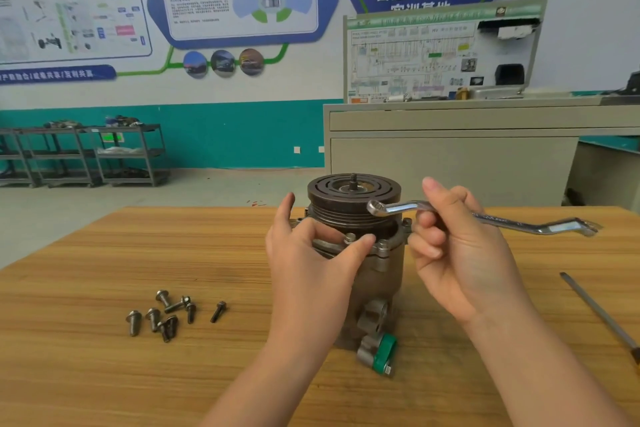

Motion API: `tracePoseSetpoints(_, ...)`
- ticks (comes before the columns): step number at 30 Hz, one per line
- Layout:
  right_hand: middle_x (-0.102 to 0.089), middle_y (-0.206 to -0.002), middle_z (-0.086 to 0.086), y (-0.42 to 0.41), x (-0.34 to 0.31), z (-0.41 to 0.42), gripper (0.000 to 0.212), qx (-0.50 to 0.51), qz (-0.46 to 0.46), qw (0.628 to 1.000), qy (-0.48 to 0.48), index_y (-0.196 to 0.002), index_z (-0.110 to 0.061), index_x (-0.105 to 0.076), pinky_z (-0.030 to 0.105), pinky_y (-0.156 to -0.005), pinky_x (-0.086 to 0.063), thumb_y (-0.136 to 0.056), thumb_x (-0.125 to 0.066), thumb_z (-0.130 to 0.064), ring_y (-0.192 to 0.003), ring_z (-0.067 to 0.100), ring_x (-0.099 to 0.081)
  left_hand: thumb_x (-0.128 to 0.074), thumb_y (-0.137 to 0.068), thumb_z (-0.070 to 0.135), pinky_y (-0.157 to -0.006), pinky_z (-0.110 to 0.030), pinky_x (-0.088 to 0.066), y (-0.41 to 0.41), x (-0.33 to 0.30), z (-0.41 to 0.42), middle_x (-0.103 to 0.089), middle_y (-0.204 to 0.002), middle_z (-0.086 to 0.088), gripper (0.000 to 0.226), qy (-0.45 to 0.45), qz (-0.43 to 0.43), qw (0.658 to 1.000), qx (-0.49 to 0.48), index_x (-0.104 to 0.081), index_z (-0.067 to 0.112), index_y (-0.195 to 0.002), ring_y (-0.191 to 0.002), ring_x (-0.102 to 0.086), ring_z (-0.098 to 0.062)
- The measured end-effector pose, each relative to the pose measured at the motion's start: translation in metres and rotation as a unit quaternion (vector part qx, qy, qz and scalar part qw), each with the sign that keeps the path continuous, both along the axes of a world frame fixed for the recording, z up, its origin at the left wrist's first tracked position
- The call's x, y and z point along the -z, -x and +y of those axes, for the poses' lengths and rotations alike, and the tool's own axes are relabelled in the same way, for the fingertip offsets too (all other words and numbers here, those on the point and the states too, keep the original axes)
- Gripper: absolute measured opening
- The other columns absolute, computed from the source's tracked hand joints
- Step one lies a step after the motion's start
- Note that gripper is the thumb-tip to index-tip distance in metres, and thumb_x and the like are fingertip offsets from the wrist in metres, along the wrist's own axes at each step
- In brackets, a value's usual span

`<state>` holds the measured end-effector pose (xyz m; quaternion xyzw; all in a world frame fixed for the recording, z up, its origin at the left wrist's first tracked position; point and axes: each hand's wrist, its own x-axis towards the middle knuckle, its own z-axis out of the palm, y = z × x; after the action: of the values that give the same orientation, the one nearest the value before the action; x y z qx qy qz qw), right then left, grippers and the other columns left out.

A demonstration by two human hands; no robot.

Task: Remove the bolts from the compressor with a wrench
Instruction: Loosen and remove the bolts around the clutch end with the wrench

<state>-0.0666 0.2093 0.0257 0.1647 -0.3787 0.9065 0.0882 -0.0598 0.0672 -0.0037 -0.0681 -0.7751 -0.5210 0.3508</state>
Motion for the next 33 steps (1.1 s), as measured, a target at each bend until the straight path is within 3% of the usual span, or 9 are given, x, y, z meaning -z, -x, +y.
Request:
tracePoseSetpoints(7,-0.061,-0.051,0.006,-0.013,0.009,-0.018,0.036,0.278,0.115,0.934,-0.19,-0.055,-0.028,-0.05,0.021,-0.037,-0.039,-0.081,-0.073,-0.035,-0.036,0.015,-0.053,-0.07,-0.053,0.073,-0.113,-0.031,-0.024,0.006,0.01,-0.021,-0.021,-0.146,0.029,0.06,0.026,-0.037,0.996,0.072,-0.049,0.034,-0.093,-0.14,-0.013,0.008)
tracePoseSetpoints(11,-0.063,-0.053,0.004,-0.019,0.012,-0.029,0.033,0.332,0.144,0.906,-0.219,-0.057,-0.03,-0.051,0.021,-0.039,-0.042,-0.084,-0.069,-0.036,-0.038,0.015,-0.057,-0.08,-0.064,0.054,-0.108,-0.048,-0.041,0.005,0.015,-0.02,-0.032,-0.144,0.032,0.048,-0.034,-0.043,0.991,0.12,-0.048,0.048,-0.099,-0.14,-0.032,-0.006)
tracePoseSetpoints(14,-0.062,-0.054,0.004,-0.022,0.013,-0.032,0.037,0.382,0.147,0.879,-0.245,-0.057,-0.024,-0.046,0.024,-0.043,-0.045,-0.084,-0.066,-0.042,-0.039,0.014,-0.057,-0.081,-0.07,0.041,-0.11,-0.048,-0.039,0.006,0.017,-0.015,-0.028,-0.133,0.046,0.039,-0.05,-0.029,0.992,0.108,-0.051,0.046,-0.094,-0.143,-0.024,-0.001)
tracePoseSetpoints(19,-0.045,-0.044,0.004,-0.031,0.004,-0.037,0.044,0.479,0.211,0.773,-0.358,-0.056,-0.018,-0.036,0.019,-0.043,-0.035,-0.089,-0.064,-0.025,-0.043,0.015,-0.048,-0.076,-0.069,0.042,-0.111,-0.008,-0.015,-0.004,0.022,0.002,-0.026,-0.155,0.016,0.03,-0.027,0.023,0.998,0.054,-0.054,0.036,-0.088,-0.141,-0.002,0.016)
tracePoseSetpoints(22,-0.028,-0.047,-0.006,-0.039,0.002,-0.043,0.044,0.524,0.265,0.689,-0.425,-0.06,-0.017,-0.03,0.019,-0.041,-0.025,-0.089,-0.063,-0.016,-0.05,0.018,-0.034,-0.064,-0.063,0.059,-0.116,-0.036,-0.028,-0.013,0.023,0.016,-0.006,-0.155,0.024,0.034,-0.017,0.012,0.998,0.051,-0.051,0.041,-0.089,-0.147,-0.009,-0.001)
tracePoseSetpoints(24,-0.023,-0.051,-0.01,-0.041,0.004,-0.043,0.04,0.528,0.271,0.673,-0.443,-0.065,-0.027,-0.027,0.017,-0.042,-0.022,-0.088,-0.059,-0.018,-0.05,0.016,-0.03,-0.058,-0.062,0.065,-0.117,-0.04,-0.026,-0.014,0.025,0.02,0.007,-0.148,0.033,0.039,0.011,-0.007,0.999,0.044,-0.045,0.046,-0.093,-0.147,-0.006,-0.005)
tracePoseSetpoints(26,-0.03,-0.05,-0.003,-0.04,0.006,-0.036,0.033,0.503,0.235,0.702,-0.446,-0.065,-0.025,-0.031,0.014,-0.043,-0.023,-0.085,-0.057,-0.023,-0.049,0.011,-0.033,-0.068,-0.068,0.056,-0.117,-0.03,-0.016,-0.012,0.03,0.021,0.008,-0.143,0.034,0.039,0.025,-0.004,0.999,0.034,-0.044,0.047,-0.098,-0.14,0.006,0.009)
tracePoseSetpoints(28,-0.042,-0.055,0.003,-0.034,0.002,-0.022,0.029,0.429,0.195,0.77,-0.431,-0.065,-0.019,-0.039,0.013,-0.044,-0.027,-0.082,-0.062,-0.022,-0.047,0.005,-0.036,-0.077,-0.073,0.043,-0.115,-0.024,-0.011,-0.01,0.035,0.021,0.001,-0.145,0.03,0.039,0.043,0.024,0.999,0.014,-0.05,0.042,-0.102,-0.137,0.008,0.014)
tracePoseSetpoints(33,-0.049,-0.046,0.002,-0.005,-0.012,0.009,0.027,0.077,0.011,0.969,-0.234,-0.054,-0.023,-0.052,0.016,-0.033,-0.029,-0.069,-0.075,-0.019,-0.032,0.007,-0.039,-0.074,-0.078,0.041,-0.118,-0.035,-0.013,-0.009,0.037,0.021,-0.019,-0.156,0.011,0.032,0.056,0.063,0.996,-0.007,-0.061,0.034,-0.107,-0.147,-0.007,-0.007)
